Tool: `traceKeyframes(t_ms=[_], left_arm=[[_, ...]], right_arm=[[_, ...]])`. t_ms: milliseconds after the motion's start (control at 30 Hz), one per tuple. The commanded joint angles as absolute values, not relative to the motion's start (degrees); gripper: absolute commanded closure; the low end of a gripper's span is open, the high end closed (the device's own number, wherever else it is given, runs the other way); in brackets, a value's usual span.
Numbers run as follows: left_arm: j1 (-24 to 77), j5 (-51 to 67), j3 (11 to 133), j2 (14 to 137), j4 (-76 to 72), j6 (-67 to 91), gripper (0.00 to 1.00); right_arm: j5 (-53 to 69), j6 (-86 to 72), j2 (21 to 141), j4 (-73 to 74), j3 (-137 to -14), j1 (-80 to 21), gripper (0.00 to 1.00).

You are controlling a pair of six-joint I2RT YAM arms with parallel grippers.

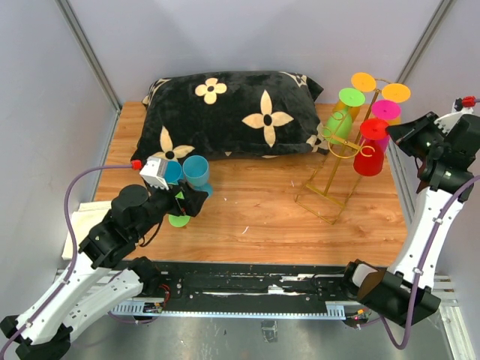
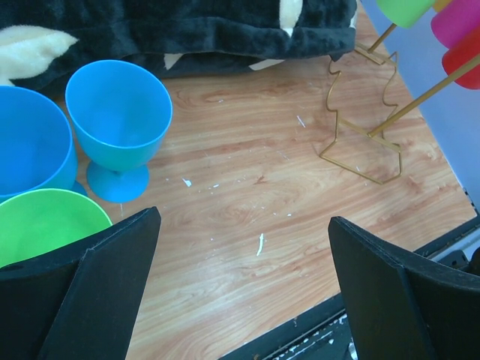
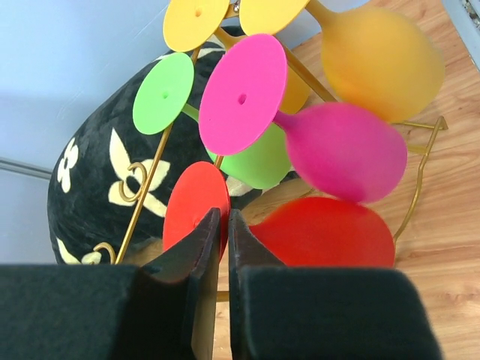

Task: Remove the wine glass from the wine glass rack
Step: Pick up the wine glass from the wine rack.

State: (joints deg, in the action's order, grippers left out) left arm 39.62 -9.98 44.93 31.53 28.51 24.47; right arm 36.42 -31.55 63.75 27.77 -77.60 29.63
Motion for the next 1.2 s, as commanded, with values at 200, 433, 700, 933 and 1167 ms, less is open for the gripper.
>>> traceKeyframes(t_ms=[200,433,700,933,1167], left_arm=[[39.9,-14.53,44.94,29.6,27.79,26.08,0.0],[39.9,-17.78,44.48,27.44,28.86,27.33,0.0],[39.9,-17.85,44.92,27.19,29.92,27.68,0.0],[39.9,-17.24,44.9,26.98,29.59,28.04,0.0],[39.9,-16.9,45.09,27.16,29.37,27.99,0.0]], right_arm=[[36.92,-39.37,58.87,20.02,-73.66,30.35,0.99],[36.04,-42.65,56.16,18.36,-72.86,30.41,0.99],[33.36,-42.78,54.48,18.3,-73.38,30.41,0.99],[30.83,-40.87,53.99,19.52,-73.5,30.41,0.99],[27.18,-39.08,53.33,20.16,-72.66,30.41,0.99]])
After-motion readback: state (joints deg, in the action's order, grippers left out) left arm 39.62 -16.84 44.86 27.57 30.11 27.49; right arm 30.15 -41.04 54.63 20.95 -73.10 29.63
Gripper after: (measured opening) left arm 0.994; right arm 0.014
